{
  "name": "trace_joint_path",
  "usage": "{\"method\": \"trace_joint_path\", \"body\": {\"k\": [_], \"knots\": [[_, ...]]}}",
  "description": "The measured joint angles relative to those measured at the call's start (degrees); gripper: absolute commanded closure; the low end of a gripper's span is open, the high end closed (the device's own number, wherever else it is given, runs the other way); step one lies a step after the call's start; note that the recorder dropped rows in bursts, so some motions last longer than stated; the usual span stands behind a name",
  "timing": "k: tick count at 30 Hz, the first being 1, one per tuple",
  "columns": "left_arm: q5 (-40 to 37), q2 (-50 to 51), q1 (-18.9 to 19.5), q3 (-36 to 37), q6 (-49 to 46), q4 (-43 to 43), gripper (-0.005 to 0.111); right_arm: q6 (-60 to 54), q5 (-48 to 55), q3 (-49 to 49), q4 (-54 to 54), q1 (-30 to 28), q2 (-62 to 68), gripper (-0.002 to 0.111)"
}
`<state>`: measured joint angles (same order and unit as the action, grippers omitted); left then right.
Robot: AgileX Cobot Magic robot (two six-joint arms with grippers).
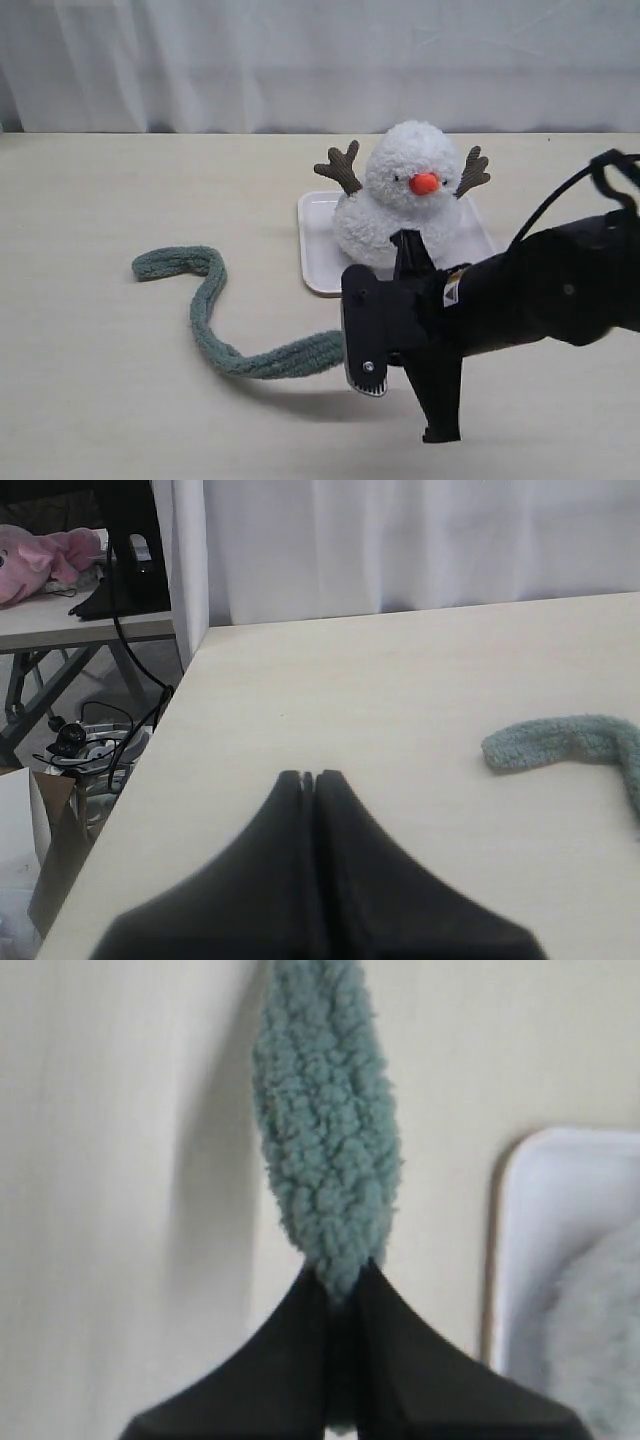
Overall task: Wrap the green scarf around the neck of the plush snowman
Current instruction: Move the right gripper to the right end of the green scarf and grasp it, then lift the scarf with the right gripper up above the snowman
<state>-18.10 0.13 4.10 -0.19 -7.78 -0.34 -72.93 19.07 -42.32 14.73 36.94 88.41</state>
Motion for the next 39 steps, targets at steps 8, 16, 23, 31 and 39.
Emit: {"method": "trace_joint_path", "body": {"k": [8, 16, 23, 31, 39], "knots": [[0.0, 0.0, 0.0, 0.0, 0.0, 0.0, 0.107, 1.85, -10.24, -0.8, -4.49, 4.37, -18.72, 0.104], [0.0, 0.0, 0.0, 0.0, 0.0, 0.0, 0.107, 5.87, -22.45, -0.8, -4.56, 5.1, -34.7, 0.104], [0.0, 0.0, 0.0, 0.0, 0.0, 0.0, 0.107, 11.65, -32.3, -0.8, 7.5, 5.1, -43.07, 0.104], [0.0, 0.0, 0.0, 0.0, 0.0, 0.0, 0.107, 3.47, -46.87, -0.8, 34.92, 5.1, -39.78, 0.104], [0.0, 0.0, 0.0, 0.0, 0.0, 0.0, 0.107, -2.09, -54.63, -0.8, 34.12, 5.1, -26.49, 0.104]]}}
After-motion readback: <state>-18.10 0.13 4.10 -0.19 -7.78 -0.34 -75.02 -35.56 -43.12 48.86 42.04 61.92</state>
